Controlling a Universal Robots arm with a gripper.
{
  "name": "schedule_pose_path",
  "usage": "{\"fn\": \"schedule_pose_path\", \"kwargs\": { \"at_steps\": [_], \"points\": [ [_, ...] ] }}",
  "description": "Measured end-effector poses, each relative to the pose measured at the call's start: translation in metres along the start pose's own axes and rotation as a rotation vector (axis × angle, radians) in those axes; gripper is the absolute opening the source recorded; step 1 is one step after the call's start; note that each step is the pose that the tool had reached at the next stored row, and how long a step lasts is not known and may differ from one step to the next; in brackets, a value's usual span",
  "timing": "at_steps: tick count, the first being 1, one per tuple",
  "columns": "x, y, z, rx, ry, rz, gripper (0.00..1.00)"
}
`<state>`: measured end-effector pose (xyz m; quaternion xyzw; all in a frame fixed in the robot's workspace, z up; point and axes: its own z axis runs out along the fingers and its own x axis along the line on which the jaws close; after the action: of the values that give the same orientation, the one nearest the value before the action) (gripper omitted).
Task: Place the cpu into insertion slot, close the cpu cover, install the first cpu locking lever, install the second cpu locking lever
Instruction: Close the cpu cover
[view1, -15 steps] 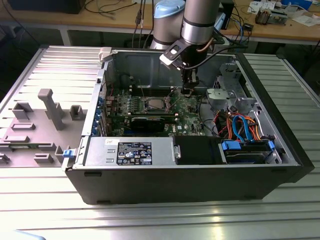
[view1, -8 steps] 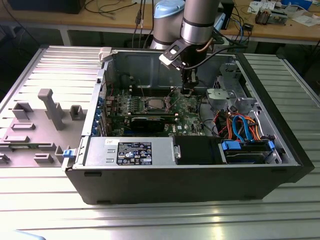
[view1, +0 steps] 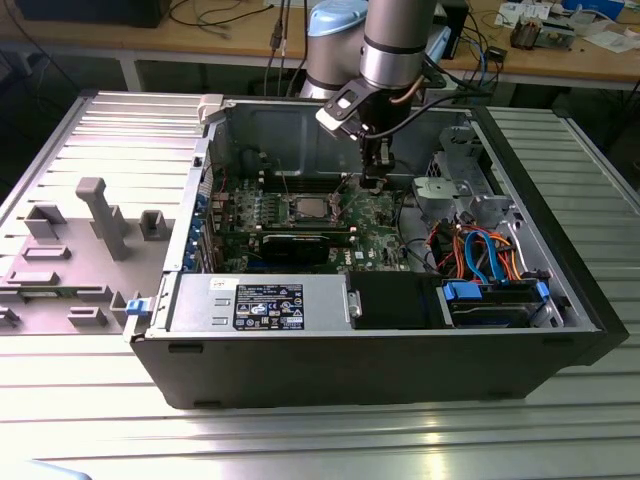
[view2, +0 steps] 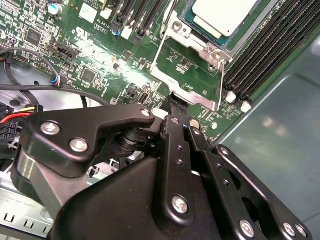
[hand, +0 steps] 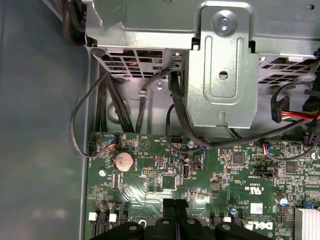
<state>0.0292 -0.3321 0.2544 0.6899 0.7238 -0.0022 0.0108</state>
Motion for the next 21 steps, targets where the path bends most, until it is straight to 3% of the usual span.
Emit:
{"fn": "schedule_pose_path", "kwargs": {
  "at_steps": [6,21],
  "points": [
    [0.0002,-0.0047,-0.0001,0.0,0.0,0.0,0.11],
    [0.0004,-0.0077,-0.0001,0.0,0.0,0.0,0.11]
  ]
}}
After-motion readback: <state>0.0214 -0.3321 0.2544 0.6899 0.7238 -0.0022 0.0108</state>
